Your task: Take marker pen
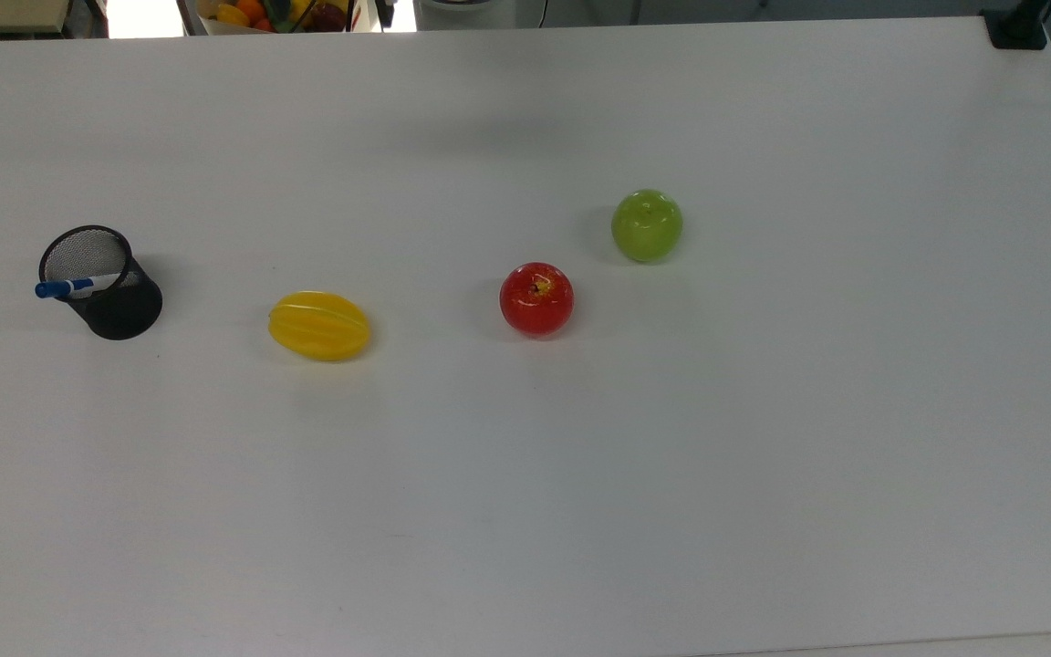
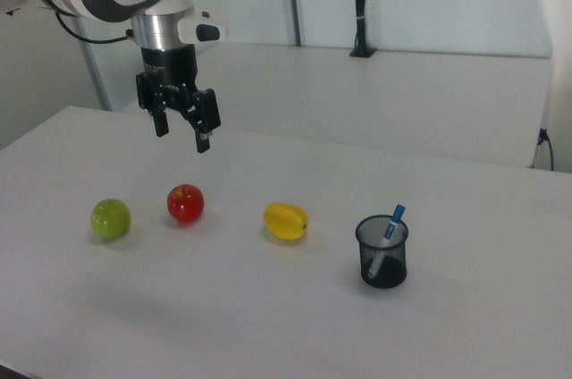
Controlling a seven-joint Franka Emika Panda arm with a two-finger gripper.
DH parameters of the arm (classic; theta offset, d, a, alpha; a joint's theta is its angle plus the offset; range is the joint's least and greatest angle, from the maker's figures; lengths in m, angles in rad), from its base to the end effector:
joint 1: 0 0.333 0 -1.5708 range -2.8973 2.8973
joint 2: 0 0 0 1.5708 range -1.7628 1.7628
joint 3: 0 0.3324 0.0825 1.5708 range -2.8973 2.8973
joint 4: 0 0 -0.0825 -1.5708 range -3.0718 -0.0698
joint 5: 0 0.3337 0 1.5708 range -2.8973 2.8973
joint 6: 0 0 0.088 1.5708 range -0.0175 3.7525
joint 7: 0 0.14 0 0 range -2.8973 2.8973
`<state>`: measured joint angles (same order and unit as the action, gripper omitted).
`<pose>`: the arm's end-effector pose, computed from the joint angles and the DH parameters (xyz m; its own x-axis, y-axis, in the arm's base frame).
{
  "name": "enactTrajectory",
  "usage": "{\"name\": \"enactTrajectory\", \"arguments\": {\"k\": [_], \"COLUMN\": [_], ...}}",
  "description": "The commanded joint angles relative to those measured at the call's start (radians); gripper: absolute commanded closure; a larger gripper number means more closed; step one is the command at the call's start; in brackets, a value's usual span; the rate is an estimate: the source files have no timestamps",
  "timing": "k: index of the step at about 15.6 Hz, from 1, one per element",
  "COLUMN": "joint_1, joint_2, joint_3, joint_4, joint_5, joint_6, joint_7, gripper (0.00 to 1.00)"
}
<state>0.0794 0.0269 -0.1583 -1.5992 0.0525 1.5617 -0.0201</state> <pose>0.5070 -0.0316 0.5819 0.9963 -0.0584 -0.0630 -0.0615 -0.9969 -0.0494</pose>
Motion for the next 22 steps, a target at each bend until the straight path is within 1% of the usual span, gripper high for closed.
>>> {"name": "enactTrajectory", "arguments": {"k": [1, 5, 7, 11, 14, 17, 22], "joint_1": [-0.007, -0.007, -0.007, -0.032, -0.032, -0.055, -0.066], "joint_2": [0.001, 0.027, 0.050, 0.079, 0.099, 0.125, 0.149], "joint_3": [-0.001, -0.015, -0.017, -0.032, -0.067, -0.070, -0.082], "joint_4": [0.018, 0.047, 0.050, 0.050, 0.050, 0.050, 0.050], "joint_5": [0.000, -0.002, -0.002, -0.002, 0.000, 0.000, -0.002], "joint_6": [0.018, 0.023, 0.078, 0.190, 0.253, 0.339, 0.429], "joint_7": [-0.012, -0.018, -0.018, -0.020, -0.027, -0.029, -0.032], "gripper": [0.00, 0.00, 0.00, 0.00, 0.00, 0.00, 0.00]}}
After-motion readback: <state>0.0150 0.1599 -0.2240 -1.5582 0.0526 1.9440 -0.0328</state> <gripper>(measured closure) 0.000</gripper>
